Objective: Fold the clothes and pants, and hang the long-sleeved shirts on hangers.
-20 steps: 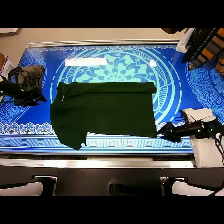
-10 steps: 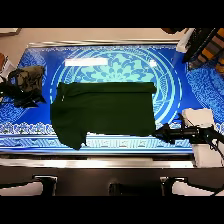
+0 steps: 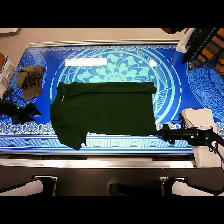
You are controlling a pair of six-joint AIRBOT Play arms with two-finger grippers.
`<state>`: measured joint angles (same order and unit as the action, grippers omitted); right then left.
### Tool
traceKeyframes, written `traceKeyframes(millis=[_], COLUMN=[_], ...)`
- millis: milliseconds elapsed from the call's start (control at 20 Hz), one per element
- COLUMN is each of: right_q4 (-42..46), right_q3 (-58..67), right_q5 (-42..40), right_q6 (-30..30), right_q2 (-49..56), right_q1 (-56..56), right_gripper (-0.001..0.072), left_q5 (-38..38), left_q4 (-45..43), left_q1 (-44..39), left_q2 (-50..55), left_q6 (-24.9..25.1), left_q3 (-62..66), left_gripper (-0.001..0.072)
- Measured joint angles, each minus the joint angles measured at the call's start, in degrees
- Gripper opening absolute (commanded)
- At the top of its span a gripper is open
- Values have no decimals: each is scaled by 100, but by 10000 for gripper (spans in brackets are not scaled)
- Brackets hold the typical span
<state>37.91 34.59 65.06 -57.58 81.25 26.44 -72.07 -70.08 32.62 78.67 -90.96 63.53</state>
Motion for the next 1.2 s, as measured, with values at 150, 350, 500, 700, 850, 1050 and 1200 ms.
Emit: traceKeyframes(millis=[150, 350, 500, 700, 850, 1050, 1200], right_q4=[22, -70, -96, -129, -129, -131, -131], right_q3=[-4, -4, -7, -7, -7, -7, 0], right_q5=[-46, 76, 125, 199, 221, 238, 236], right_q6=[-59, -170, -247, -289, -302, -310, -308], right_q2=[-195, -431, -520, -564, -573, -575, -575], right_q1=[0, 2, 2, 2, 2, 2, -70], right_gripper=[28, 28, 29, 29, 29, 27, 26], left_q5=[494, 846, 933, 984, 973, 981, 988], left_q4=[551, 870, 1137, 1453, 1589, 1589, 1574], left_q1=[144, 160, 153, 70, -35, -251, -334], left_q2=[-66, 33, 149, 234, 332, 487, 507], left_q6=[356, 614, 813, 1045, 1115, 1161, 1161], left_q3=[-713, -1259, -1451, -1572, -1600, -1626, -1558], left_gripper=[464, 448, 447, 448, 444, 19, 18])
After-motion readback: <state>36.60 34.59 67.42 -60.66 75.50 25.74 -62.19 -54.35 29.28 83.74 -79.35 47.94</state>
